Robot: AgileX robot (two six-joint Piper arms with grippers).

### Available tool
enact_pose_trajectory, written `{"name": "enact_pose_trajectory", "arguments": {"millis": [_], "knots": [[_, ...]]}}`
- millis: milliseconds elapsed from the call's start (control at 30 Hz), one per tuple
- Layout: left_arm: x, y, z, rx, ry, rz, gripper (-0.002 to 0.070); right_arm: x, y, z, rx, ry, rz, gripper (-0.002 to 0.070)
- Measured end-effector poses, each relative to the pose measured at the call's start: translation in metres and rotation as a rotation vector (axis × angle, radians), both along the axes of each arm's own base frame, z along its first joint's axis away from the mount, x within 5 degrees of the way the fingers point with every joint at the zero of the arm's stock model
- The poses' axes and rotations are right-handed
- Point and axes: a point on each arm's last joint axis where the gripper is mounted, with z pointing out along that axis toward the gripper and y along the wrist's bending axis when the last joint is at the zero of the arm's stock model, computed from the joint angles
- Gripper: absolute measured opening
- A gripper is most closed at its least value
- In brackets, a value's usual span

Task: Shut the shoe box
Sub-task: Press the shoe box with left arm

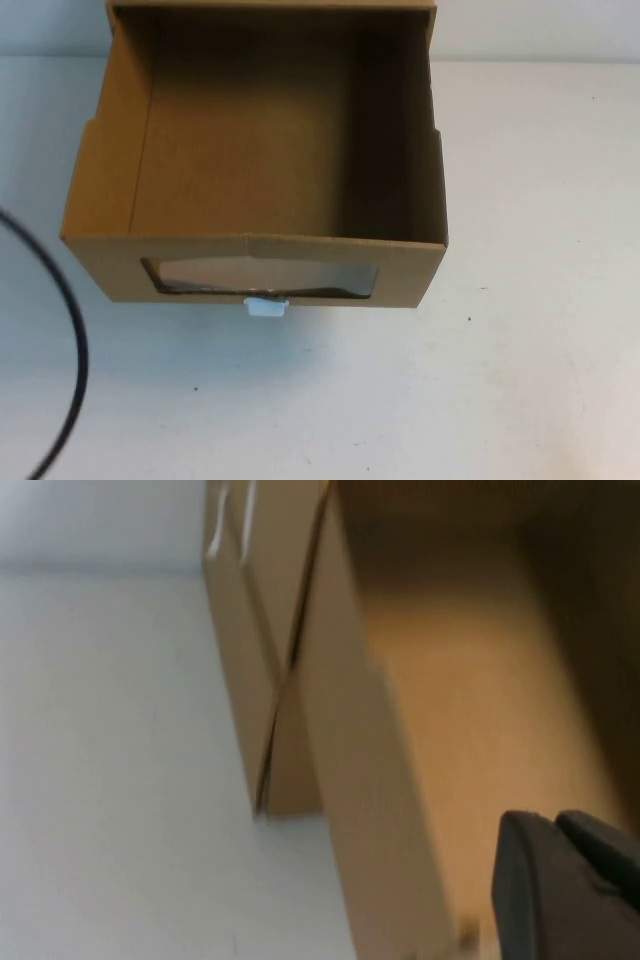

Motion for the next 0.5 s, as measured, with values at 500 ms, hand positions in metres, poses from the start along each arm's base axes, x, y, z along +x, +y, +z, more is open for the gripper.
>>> {"name": "enact_pose_trajectory", "arguments": {"millis": [500], "knots": [[0.206,-0.038,0.120,0.094,-0.027,-0.422,-0.0005,0.000,0.000,0.000,0.000,0.000,0.000,-0.0013]]}}
